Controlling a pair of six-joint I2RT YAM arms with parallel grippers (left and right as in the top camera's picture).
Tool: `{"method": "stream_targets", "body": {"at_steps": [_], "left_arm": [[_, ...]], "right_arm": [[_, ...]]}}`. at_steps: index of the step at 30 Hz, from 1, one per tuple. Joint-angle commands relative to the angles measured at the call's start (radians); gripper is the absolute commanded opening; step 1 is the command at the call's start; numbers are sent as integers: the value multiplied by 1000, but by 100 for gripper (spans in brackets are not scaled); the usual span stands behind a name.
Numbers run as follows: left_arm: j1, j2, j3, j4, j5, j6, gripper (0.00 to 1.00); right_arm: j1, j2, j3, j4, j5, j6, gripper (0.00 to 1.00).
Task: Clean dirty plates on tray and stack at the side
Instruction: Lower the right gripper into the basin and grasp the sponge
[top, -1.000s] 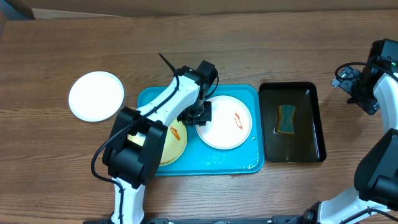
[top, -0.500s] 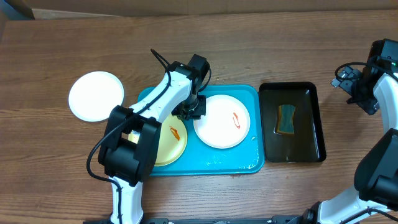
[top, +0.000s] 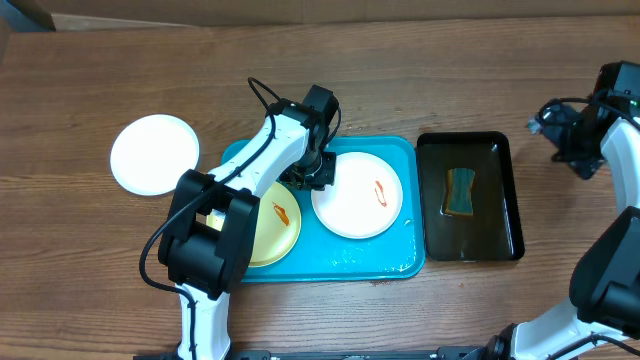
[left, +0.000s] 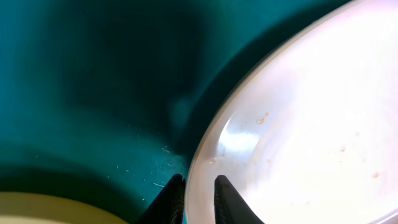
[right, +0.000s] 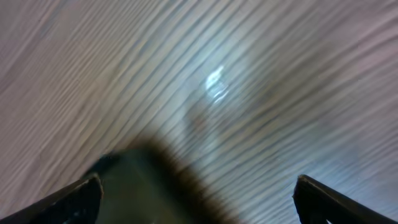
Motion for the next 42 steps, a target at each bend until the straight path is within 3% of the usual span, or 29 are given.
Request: {"method": "stream_targets", "body": {"at_steps": [1,3,12,18,25,29,34,35,36,37,39,42], "left_arm": [[-9,12,23,5,15,23,19],[-10,12,23,4,15,23,19],[-15,12,23,11,16,22,20],[-15,12,23,11,19,22,20],[-15,12,23,10,19,22,20],[-15,12,23,10,19,22,21],[-15,12,23,10,19,21,22],[-15,12,23,10,19,21,22],[-15,12,23,10,19,21,22],[-15,12,23,10,19,21,22],[-15,12,23,10,20,21,22],[-15,12,23,7,20,21,22]], "right_arm": [[10,-8,0,-49,-373,-110,77],[41,-8,0,-108,-359,-127,67],[279,-8,-25,-325,-21,-108,66],[423,-8,-122,-296,212,-1,66],[470,-8,-246,-127,224,-2,64],[470,-8,-304,-73,217,-1,53],[470,-8,-330,-64,143,-3,5],[470,-8,-330,-66,143,-3,4],[470,-8,-329,-66,143,-11,9],[470,-8,-328,-64,144,-25,45],[468,-8,-326,-46,144,-41,75],[468,-8,-327,6,151,-51,78]]}}
